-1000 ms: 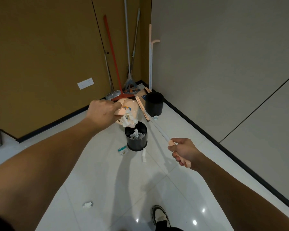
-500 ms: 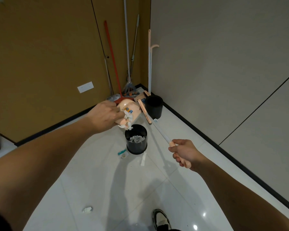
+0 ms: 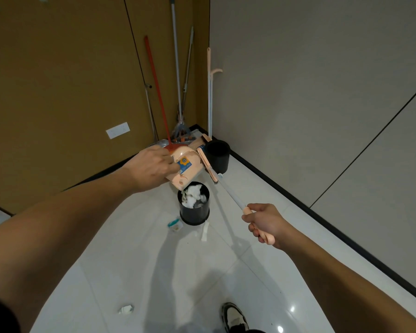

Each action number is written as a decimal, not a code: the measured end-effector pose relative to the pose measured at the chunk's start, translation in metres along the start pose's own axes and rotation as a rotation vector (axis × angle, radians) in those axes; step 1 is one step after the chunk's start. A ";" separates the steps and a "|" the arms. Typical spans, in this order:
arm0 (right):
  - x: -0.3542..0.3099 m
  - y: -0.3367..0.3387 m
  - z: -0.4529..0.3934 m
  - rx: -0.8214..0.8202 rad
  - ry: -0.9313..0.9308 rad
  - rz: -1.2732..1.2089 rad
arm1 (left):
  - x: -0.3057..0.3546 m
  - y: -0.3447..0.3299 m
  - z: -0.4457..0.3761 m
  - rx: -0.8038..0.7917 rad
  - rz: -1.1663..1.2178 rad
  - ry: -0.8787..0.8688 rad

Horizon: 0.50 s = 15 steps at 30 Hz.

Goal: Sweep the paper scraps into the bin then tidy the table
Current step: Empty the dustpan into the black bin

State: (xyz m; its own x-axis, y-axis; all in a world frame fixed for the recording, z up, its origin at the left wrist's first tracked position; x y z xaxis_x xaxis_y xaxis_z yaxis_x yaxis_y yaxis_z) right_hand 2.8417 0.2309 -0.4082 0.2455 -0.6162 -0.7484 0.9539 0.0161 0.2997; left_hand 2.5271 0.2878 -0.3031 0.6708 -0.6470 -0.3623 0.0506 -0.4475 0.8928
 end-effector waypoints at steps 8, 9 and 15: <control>-0.004 -0.020 0.010 0.010 0.025 -0.030 | -0.018 0.010 0.023 0.042 -0.017 0.178; -0.004 -0.023 0.011 0.015 0.028 -0.029 | -0.021 0.009 0.027 0.043 -0.023 0.216; -0.008 -0.036 -0.001 0.058 0.031 -0.002 | -0.044 0.002 0.058 0.139 0.012 0.552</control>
State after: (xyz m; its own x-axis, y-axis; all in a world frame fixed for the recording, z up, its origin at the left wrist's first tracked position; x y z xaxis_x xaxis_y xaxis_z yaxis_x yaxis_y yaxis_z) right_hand 2.8054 0.2363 -0.4132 0.2497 -0.5915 -0.7667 0.9430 -0.0315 0.3314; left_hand 2.4546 0.2797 -0.3010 0.9598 -0.2509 -0.1256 -0.0322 -0.5430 0.8391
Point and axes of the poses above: each hand's wrist, its own z-axis away from the middle knuckle, its own y-axis out of the back of the hand, x = y × z, the point moved 2 cm from there along -z, towards the middle knuckle, and after that the axes turned 9 degrees about x, right-handed, at the moved point
